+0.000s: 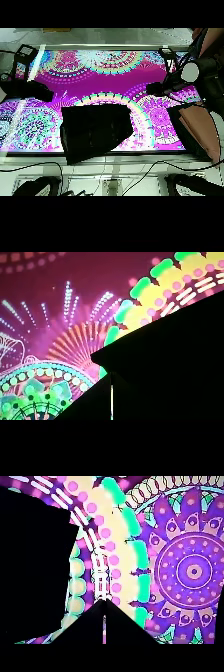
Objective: Fold the clothes and pants, and hang the long-sleeved shirts on hangers.
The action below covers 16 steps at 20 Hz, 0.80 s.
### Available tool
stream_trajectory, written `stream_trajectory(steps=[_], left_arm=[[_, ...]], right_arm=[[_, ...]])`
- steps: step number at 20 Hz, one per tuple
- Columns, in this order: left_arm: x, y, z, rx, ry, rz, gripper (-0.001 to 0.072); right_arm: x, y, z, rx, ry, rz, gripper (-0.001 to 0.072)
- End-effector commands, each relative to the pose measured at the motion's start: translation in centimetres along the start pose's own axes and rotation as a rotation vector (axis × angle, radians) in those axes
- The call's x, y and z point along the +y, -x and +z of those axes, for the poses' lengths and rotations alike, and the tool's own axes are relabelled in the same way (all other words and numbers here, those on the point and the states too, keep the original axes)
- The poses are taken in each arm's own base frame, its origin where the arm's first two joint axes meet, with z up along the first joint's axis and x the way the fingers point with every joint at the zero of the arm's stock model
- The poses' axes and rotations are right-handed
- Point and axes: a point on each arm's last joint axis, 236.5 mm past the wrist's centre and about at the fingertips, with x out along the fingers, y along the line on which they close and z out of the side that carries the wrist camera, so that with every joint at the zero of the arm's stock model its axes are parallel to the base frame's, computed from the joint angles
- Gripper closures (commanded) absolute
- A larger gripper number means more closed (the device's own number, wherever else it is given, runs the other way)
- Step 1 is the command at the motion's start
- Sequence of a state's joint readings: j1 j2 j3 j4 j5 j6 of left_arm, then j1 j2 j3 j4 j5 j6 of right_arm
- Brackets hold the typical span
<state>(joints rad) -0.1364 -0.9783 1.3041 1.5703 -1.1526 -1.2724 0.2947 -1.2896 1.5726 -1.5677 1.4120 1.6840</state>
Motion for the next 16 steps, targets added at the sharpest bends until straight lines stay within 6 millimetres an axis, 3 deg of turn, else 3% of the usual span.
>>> stream_trajectory(steps=[1,5,8,12,14,16], left_arm=[[0.0,0.1,0.0,-0.001,0.0,0.001,0.07],[0.0,0.1,0.0,-0.001,0.0,0.001,0.07],[0.0,0.1,0.0,-0.001,0.0,0.001,0.07],[0.0,0.1,0.0,-0.001,0.0,0.001,0.07],[0.0,0.1,0.0,-0.002,0.0,0.001,0.07],[0.0,0.1,0.0,-0.002,0.0,0.001,0.07]], right_arm=[[0.0,0.0,0.0,0.001,0.0,0.0,0.0676],[0.0,0.0,0.2,-0.008,0.0,0.001,0.0676],[-0.1,0.2,3.3,-0.138,0.003,-0.002,0.0676],[-3.2,-0.4,3.1,-0.113,0.137,-0.133,0.0676],[-5.9,-2.1,0.9,0.004,0.184,-0.175,0.0676],[-9.1,-4.5,-3.7,0.196,0.204,-0.162,0.0677]])
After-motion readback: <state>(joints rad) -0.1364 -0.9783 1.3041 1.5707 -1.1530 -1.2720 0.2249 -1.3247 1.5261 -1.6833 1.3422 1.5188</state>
